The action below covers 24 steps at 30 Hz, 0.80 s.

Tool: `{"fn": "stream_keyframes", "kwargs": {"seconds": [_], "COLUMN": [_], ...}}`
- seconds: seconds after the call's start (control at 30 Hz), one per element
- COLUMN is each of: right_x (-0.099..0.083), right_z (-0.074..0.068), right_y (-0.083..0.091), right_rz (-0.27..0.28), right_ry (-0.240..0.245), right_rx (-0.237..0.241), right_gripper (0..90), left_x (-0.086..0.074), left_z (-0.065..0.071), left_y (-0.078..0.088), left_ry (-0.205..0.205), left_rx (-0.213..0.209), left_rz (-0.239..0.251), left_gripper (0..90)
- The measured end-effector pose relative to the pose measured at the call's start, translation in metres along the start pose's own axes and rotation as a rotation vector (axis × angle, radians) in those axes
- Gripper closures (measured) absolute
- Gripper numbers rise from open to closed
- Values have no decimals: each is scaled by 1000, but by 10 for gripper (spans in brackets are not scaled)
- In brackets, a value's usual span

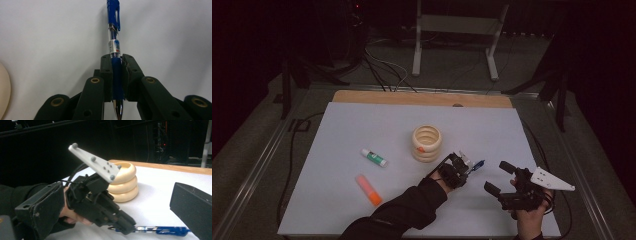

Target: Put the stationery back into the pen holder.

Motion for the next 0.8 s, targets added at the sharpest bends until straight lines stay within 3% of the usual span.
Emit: {"fn": "stream_keyframes", "kwargs": {"seconds": [0.33,0.47,0.8], "right_x": [-1,-1,-5], "right_z": [0,0,-9], "right_y": [-1,-1,-8], "right_rz": [8,13,-12], "right_ry": [21,48,122], "right_rx": [-6,-18,11], "right_gripper": [0,0,0], "left_x": [-14,-21,-33], "left_z": [0,-1,-8], "left_y": [19,29,60], "left_ry": [-40,-68,-111], "left_rx": [-35,-58,-119], "left_rz": [-7,-16,-12], "left_gripper": [811,811,810]}}
Point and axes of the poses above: each handheld gripper's, and its own axes: y roughly backward along the jaws, x roughly out of its top, z roughly to its right, the point moved 8 cm from there along -y, roughly forward along the jaws, and after that the axes turned 6 degrees about z, right-handed, at the moved point
